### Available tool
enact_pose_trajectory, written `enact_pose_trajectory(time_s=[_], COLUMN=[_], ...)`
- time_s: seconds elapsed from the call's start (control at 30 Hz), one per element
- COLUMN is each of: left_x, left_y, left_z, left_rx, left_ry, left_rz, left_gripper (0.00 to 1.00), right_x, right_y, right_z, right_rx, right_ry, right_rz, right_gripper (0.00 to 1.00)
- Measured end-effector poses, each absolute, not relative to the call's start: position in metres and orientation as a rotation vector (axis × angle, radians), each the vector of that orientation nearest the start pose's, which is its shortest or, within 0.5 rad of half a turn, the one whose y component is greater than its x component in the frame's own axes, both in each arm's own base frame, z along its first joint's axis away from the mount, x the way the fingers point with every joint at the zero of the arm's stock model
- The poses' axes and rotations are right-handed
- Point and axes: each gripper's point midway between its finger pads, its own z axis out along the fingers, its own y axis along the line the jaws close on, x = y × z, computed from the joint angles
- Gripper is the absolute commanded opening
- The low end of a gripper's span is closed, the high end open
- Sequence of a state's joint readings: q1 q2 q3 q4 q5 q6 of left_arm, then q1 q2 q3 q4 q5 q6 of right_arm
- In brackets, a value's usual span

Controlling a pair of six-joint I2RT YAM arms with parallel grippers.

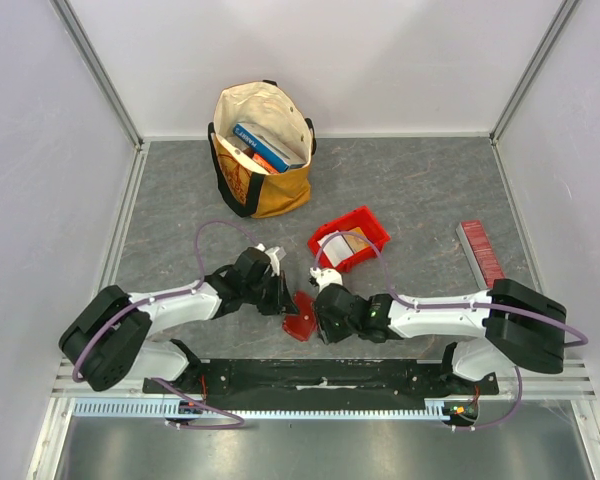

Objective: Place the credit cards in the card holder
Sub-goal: Open the card holder, then place the card holder at the center of the board.

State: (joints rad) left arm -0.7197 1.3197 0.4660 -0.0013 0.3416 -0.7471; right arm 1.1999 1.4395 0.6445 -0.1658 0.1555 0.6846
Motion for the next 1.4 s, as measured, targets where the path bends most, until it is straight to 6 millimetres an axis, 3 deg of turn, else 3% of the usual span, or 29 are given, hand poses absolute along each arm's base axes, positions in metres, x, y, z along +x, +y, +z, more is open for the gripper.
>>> enact_pose_trajectory(time_s=[0.2, 0.37, 0.5, 0.57, 0.63, 0.7, 0.8, 0.9, 1.0, 1.1, 1.23, 1.4], left_x=[0.18, 0.189, 0.189, 0.188, 0.188, 0.187, 0.186, 0.187, 0.187, 0.187, 0.187, 0.184], left_y=[-0.248, -0.253, -0.255, -0.255, -0.255, -0.254, -0.253, -0.253, -0.251, -0.251, -0.251, -0.25], left_z=[0.027, 0.025, 0.025, 0.026, 0.026, 0.027, 0.031, 0.033, 0.032, 0.032, 0.032, 0.028], left_rx=[0.055, 0.044, 0.045, 0.041, 0.034, 0.022, 0.002, -0.014, -0.03, -0.041, -0.045, -0.057], left_ry=[2.671, 2.683, 2.689, 2.691, 2.694, 2.698, 2.696, 2.69, 2.697, 2.701, 2.702, 2.708], left_rz=[-0.944, -0.935, -0.944, -0.955, -0.955, -0.954, -0.955, -0.956, -0.945, -0.945, -0.945, -0.945], left_gripper=[0.09, 0.09, 0.22, 0.24, 0.24, 0.24, 0.22, 0.22, 0.22, 0.21, 0.21, 0.22], right_x=[0.11, 0.111, 0.121, 0.126, 0.135, 0.144, 0.155, 0.167, 0.172, 0.167, 0.157, 0.147], right_y=[0.281, 0.274, 0.258, 0.247, 0.244, 0.251, 0.279, 0.306, 0.32, 0.319, 0.305, 0.286], right_z=[0.017, 0.017, 0.018, 0.024, 0.042, 0.066, 0.101, 0.112, 0.096, 0.066, 0.038, 0.018], right_rx=[-0.659, -0.668, -0.619, -0.576, -0.509, -0.456, -0.415, -0.402, -0.408, -0.425, -0.424, -0.428], right_ry=[2.579, 2.603, 2.634, 2.643, 2.605, 2.542, 2.446, 2.413, 2.449, 2.533, 2.602, 2.653], right_rz=[0.507, 0.487, 0.425, 0.403, 0.44, 0.516, 0.659, 0.725, 0.715, 0.669, 0.605, 0.547], right_gripper=[0.46, 0.41, 0.39, 0.35, 0.31, 0.27, 0.22, 0.2, 0.19, 0.16, 0.17, 0.16])
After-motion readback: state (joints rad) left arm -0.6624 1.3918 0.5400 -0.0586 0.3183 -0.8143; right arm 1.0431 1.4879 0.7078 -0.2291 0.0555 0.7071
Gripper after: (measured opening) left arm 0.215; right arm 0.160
